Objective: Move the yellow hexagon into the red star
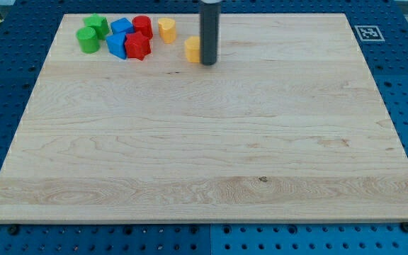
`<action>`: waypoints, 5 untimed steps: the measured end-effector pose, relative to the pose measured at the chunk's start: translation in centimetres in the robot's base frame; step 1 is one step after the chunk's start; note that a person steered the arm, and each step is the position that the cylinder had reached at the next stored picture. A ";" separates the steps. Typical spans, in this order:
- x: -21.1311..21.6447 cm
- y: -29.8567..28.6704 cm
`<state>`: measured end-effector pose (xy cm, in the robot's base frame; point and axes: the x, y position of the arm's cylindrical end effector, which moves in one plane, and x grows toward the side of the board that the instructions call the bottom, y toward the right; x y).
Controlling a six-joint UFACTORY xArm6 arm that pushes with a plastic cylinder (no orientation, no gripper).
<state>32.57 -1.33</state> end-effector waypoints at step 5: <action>-3.6 -5.1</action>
<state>28.99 -6.44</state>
